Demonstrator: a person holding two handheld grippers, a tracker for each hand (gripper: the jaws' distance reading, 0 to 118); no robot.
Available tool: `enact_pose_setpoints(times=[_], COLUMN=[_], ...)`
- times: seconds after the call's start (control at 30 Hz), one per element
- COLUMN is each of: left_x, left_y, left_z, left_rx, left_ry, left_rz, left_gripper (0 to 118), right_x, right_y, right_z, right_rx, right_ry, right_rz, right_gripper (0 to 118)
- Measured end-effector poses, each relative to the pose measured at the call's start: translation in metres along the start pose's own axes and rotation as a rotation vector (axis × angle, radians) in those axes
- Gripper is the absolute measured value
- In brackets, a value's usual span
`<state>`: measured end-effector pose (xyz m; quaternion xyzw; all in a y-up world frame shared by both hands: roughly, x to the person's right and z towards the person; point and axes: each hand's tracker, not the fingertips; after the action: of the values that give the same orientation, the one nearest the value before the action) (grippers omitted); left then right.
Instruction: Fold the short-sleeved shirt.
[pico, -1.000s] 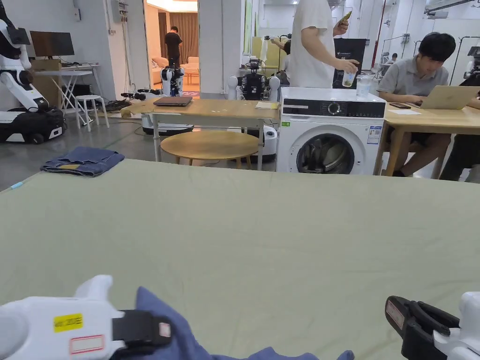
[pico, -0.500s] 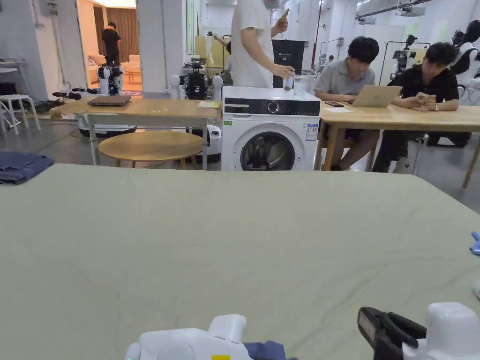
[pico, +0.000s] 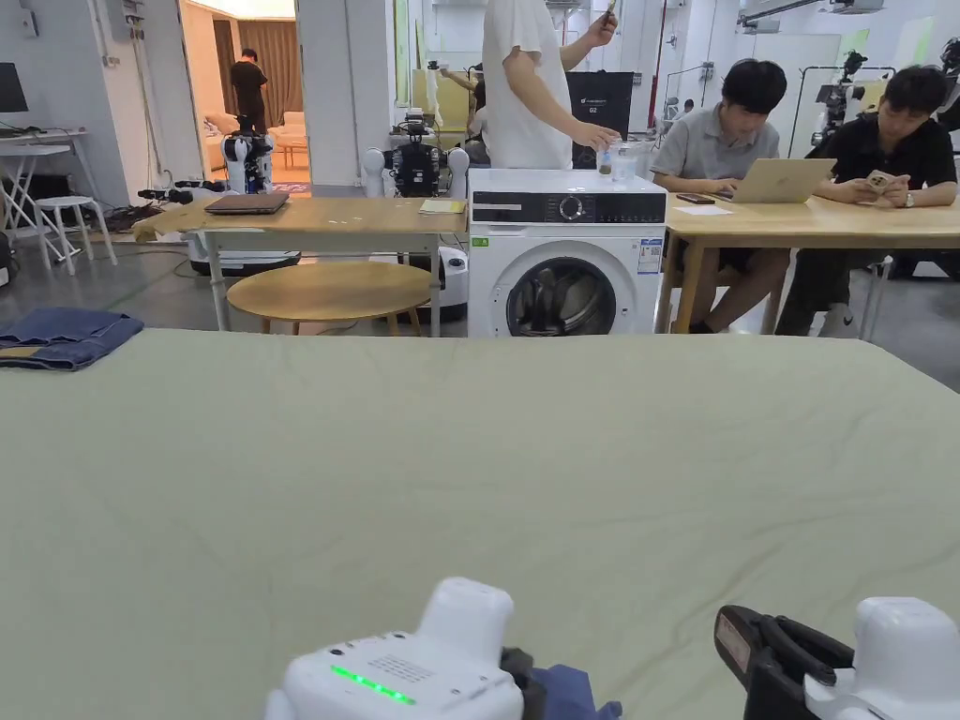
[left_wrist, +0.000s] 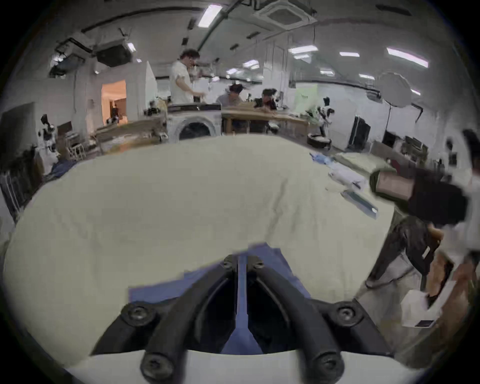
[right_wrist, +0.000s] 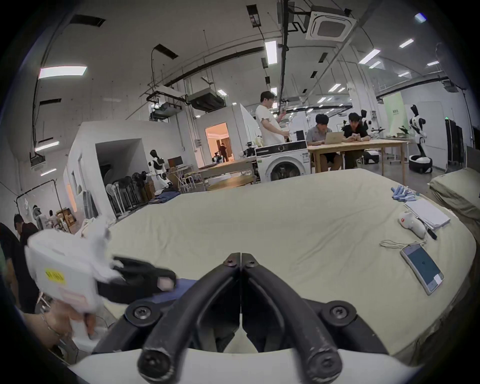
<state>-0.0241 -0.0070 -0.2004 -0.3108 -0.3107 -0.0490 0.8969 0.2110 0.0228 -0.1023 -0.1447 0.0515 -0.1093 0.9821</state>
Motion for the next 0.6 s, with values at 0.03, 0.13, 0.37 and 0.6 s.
enact_pose_setpoints(times=[0.03,0.13,0.37,0.6], left_x=[0.006,0.018,0.002,-0.069], left_y=[-0.009,-0.039,-0.028,-0.001], left_z=[-0.016,-0.056,-0.034,0.045], left_rx=[-0.064,-0.233,-0.167,0.058], left_ry=[0.001,-0.027,-0.101,-0.096], left_rz=[-0.011,0.000,0.085,0.316], left_gripper=[2,2,1,1], right_x=[-0.002,-0.004,-0.003,-0.025], right_y=[-0.001,-0.006,-0.010,-0.006], right_z=[0.001,0.004,0.002,-0.019], right_rx=[-0.004,-0.015,-0.045,-0.059], right_ry=[0.003,0.011,0.015,0.084], right_rz=[0.002,0.014,0.019,0.028], right_gripper=[0,0,0,0])
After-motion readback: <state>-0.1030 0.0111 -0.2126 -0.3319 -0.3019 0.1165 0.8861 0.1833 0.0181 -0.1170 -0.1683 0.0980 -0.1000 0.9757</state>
